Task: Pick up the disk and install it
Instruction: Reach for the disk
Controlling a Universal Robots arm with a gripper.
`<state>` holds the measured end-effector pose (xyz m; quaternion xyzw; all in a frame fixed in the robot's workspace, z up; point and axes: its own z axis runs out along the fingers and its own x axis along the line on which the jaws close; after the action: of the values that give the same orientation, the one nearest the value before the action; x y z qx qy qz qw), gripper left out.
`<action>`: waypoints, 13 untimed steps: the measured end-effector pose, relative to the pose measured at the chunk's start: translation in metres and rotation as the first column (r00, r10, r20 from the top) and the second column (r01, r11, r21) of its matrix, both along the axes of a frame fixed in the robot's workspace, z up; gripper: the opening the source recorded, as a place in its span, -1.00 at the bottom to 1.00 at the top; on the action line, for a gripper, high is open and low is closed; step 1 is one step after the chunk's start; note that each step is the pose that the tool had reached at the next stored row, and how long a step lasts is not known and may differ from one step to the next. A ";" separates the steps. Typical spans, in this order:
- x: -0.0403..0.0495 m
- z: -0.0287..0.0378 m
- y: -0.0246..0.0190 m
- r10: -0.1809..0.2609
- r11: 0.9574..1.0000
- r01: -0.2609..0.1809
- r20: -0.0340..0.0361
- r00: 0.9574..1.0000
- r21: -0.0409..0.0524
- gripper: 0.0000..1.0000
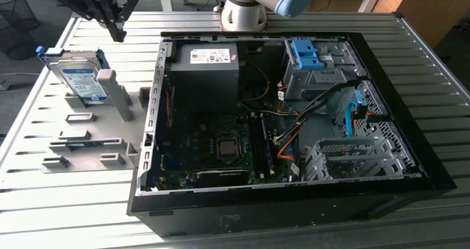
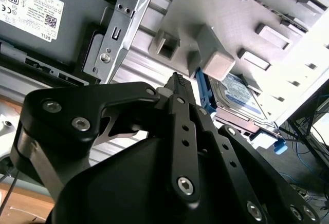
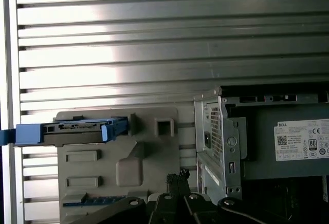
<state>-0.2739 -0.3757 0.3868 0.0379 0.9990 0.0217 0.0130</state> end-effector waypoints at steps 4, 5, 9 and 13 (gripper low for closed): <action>-0.0009 -0.0002 0.0006 0.000 1.000 0.000 0.000 1.000 0.000 -0.79; -0.0011 -0.0003 0.0007 0.000 1.000 0.000 0.000 1.000 0.000 -0.79; -0.0020 -0.0005 0.0013 0.000 1.000 0.000 0.000 1.000 0.000 -0.79; -0.0031 -0.0007 0.0019 0.000 1.000 0.000 0.000 1.000 0.000 -0.79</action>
<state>-0.2770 -0.3739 0.3860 0.0379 0.9990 0.0217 0.0131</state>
